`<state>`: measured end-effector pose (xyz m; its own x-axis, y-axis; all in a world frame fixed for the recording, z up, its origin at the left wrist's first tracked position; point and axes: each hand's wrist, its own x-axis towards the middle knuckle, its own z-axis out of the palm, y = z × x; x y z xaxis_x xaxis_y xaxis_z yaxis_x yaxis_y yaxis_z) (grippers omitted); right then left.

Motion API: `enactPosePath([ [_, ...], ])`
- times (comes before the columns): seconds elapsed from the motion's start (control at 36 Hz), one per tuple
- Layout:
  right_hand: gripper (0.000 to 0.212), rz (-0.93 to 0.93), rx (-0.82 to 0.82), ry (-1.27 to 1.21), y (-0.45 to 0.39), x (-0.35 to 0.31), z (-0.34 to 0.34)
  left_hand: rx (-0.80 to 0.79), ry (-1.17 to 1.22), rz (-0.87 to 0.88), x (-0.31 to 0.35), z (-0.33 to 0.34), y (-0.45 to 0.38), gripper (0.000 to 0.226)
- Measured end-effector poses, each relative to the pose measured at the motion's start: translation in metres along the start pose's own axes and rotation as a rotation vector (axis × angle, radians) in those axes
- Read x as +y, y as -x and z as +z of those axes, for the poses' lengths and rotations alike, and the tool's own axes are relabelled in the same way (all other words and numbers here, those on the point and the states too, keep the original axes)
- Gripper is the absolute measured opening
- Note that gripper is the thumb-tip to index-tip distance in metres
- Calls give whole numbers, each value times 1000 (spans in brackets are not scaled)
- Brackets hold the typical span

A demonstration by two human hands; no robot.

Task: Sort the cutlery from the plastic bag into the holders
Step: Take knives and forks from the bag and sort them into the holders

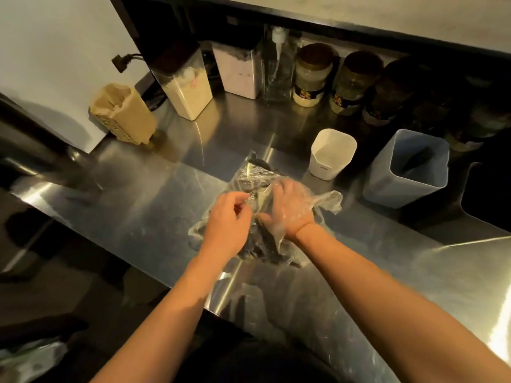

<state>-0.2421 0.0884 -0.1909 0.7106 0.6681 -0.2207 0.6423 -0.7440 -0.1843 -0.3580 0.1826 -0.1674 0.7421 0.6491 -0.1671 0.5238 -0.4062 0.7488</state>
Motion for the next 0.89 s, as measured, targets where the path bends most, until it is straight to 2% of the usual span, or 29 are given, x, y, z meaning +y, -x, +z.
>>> enactPosePath([
  [0.11, 82, 224, 149, -183, 2, 14, 12, 36, 4, -68, -25, -9, -4, 25],
  [0.17, 91, 293, 129, -254, -1, 23, 23, 40, 21, -86, -31, -10, -4, 26],
  [0.25, 86, 276, 73, -328, 2, 25, 26, 25, 42, -100, -36, -6, -5, 27],
  [0.39, 71, 151, 107, -418, 4, 11, 29, 1, 25, -91, -38, 2, -12, 26],
  [0.44, 82, 146, 70, -419, 4, 3, 30, -11, 11, -76, -38, 4, -16, 25],
  [0.53, 105, 111, 42, -87, 2, 1, 25, -35, -2, -63, -37, 4, -20, 26],
  [0.56, 109, 127, 24, -46, 2, 2, 24, -42, -2, -63, -37, 4, -21, 26],
  [0.64, 111, 199, -38, -190, 6, 3, 30, -66, 1, -64, -38, 3, -23, 27],
  [0.72, 107, 319, -80, -430, 6, 2, 36, -95, 11, -59, -41, 4, -24, 27],
  [0.75, 102, 311, -88, -415, 4, 4, 38, -103, 11, -59, -42, 4, -23, 27],
  [0.83, 69, 280, -27, -222, -4, 11, 33, -123, 19, -61, -43, 5, -20, 28],
  [0.89, 59, 277, -44, -192, -8, 13, 32, -130, 26, -68, -44, 7, -19, 30],
])
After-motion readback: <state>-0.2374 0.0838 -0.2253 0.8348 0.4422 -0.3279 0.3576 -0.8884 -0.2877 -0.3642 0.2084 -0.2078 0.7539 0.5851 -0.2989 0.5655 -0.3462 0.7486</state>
